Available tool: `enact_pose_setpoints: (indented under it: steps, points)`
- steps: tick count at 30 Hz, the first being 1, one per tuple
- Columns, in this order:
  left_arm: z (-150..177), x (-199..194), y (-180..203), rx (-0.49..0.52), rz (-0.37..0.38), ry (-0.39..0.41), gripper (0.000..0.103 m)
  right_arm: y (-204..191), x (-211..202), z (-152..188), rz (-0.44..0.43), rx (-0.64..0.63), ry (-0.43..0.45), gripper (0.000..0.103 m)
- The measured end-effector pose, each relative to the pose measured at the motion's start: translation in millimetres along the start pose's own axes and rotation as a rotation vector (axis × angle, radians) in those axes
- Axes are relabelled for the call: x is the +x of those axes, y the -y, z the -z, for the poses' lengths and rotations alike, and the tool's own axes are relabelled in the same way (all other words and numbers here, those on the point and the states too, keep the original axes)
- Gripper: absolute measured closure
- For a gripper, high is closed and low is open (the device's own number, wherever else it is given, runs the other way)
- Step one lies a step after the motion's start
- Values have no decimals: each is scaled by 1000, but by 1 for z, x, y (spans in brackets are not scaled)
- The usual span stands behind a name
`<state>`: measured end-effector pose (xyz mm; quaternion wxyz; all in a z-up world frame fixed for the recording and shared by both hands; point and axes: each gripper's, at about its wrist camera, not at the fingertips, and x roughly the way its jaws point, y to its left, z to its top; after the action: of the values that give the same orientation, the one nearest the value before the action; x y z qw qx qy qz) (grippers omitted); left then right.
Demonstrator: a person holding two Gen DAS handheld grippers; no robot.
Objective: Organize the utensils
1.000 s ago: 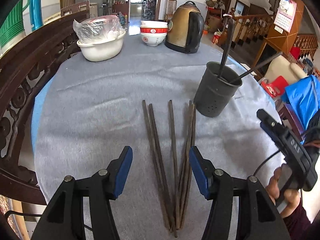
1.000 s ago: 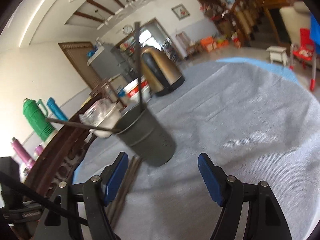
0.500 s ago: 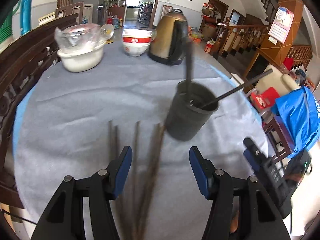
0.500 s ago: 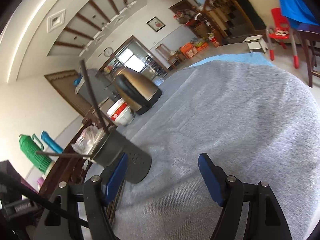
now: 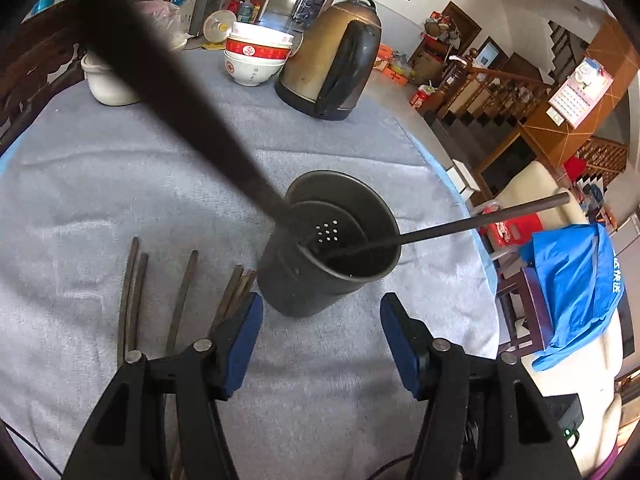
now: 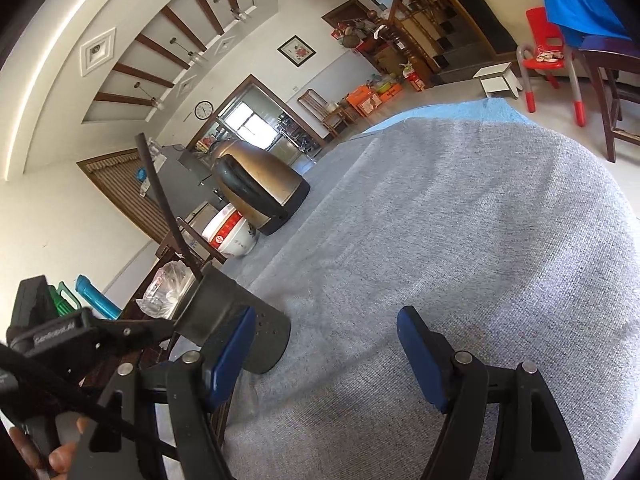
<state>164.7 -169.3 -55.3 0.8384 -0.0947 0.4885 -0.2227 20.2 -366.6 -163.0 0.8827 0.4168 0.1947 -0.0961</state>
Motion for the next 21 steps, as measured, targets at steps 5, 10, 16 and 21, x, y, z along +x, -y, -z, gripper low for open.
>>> enact_pose_setpoints:
  steps: [5, 10, 16, 21]
  points:
    - [-10, 0, -8, -19, -8, 0, 37, 0, 1, 0, 5, -4, -1, 27]
    - [-11, 3, -21, -43, 0, -17, 36, -1, 2, 0, 7, -10, -5, 27]
    - [-14, 5, -18, 7, -2, -26, 36, -2, 2, 1, 10, -13, -11, 27]
    - [-26, 10, -19, 62, 4, -47, 36, -3, 4, 1, 18, -15, -17, 27]
